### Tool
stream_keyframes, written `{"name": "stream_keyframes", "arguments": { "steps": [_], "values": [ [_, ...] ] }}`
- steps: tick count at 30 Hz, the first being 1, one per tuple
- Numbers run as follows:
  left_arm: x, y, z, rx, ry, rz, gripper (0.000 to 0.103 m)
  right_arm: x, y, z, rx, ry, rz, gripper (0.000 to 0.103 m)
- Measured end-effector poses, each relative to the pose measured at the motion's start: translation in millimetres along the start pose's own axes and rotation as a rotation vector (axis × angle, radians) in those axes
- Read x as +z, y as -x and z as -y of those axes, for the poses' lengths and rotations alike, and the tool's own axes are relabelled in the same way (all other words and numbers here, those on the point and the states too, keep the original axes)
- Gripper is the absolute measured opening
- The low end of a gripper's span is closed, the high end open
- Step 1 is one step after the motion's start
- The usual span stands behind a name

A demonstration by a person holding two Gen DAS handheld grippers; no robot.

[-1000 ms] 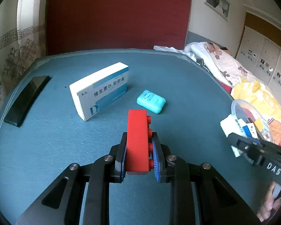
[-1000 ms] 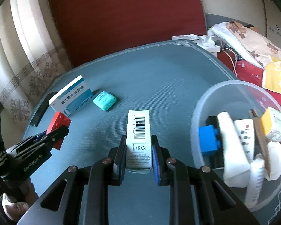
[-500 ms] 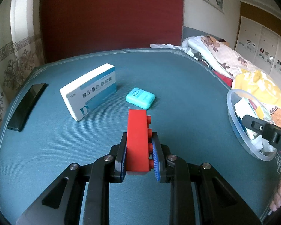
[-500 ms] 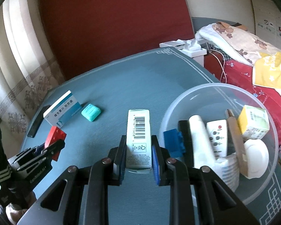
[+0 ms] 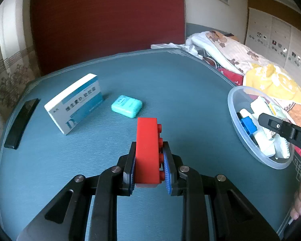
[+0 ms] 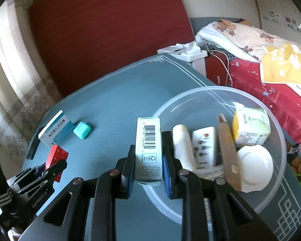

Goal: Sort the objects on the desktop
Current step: 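Carry the red brick with the left gripper while the right carries the barcode box to the basin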

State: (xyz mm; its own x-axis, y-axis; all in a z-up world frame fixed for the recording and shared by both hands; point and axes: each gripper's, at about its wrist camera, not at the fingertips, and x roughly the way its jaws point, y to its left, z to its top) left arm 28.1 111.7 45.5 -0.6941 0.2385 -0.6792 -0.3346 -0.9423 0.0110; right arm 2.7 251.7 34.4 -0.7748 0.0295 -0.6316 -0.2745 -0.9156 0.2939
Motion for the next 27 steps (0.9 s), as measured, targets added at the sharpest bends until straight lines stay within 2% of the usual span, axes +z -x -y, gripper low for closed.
{"name": "stream_keyframes", "arguments": {
  "steps": [10, 27],
  "values": [
    [8.2, -3.0, 24.5, -0.004, -0.044, -0.003, 0.025, 3.4, 5.6, 23.2, -0.018, -0.037, 0.025, 0.026],
    [24.1, -7.6, 65.3, -0.034, -0.104, -0.007, 0.025, 14.0, 17.9, 45.0, -0.091, -0.013, 0.094, 0.026]
  ]
}}
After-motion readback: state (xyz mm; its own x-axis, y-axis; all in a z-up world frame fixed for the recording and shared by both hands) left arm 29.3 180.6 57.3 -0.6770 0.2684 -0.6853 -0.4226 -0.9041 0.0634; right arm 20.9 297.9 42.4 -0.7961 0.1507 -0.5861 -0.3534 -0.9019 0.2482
